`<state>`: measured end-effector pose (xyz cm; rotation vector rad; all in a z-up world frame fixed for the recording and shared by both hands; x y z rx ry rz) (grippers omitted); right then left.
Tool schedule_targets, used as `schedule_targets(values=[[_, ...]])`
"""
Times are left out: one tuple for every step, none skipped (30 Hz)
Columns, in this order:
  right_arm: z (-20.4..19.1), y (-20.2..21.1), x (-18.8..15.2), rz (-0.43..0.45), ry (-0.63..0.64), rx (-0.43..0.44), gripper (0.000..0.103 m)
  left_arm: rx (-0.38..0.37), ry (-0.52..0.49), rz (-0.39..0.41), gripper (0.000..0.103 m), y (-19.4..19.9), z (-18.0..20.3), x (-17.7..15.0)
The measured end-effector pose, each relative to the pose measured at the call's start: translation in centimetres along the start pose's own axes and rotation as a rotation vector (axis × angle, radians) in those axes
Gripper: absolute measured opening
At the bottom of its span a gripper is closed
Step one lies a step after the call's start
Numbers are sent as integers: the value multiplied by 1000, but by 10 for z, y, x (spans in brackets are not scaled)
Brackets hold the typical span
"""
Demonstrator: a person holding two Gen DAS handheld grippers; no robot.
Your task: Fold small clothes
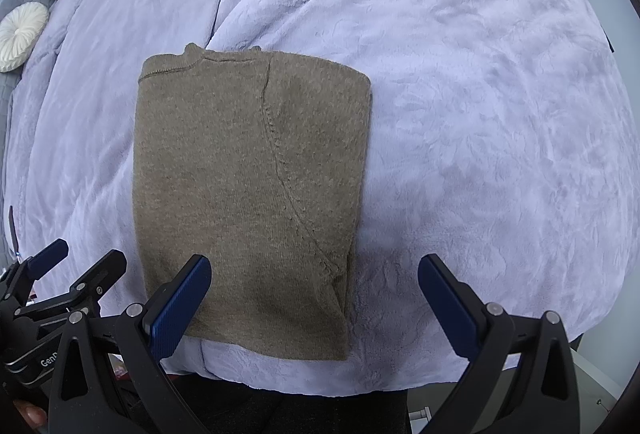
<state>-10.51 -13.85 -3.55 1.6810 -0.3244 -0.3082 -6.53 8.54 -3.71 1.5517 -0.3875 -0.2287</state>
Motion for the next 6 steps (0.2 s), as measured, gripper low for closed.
schedule_targets(values=[[0, 0, 0, -1, 0, 0, 103, 1, 0, 8, 98, 1, 0, 0], [0, 0, 0, -1, 0, 0, 103, 4, -4, 12, 98, 1, 0, 1], [0, 0, 0, 0, -1, -1, 103, 5, -10, 16, 98, 2, 0, 2], [0, 0, 0, 0, -1, -1, 103, 9, -17, 17, 98, 2, 1, 2], [0, 0, 0, 0, -1, 0, 103, 12, -21, 17, 98, 2, 1, 2], [0, 0, 1, 0, 0, -1, 103, 16, -24, 15, 98, 2, 2, 2]])
Point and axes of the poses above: each gripper's, at about its wrist camera, not at the fingertips, and y roughly against the way its jaws point, z to its right, x to its top, the point moved 4 cm from there along -y, roughly the way its jaws point, and after that the axes turned 4 degrees about -y, right-handed, at the moved point
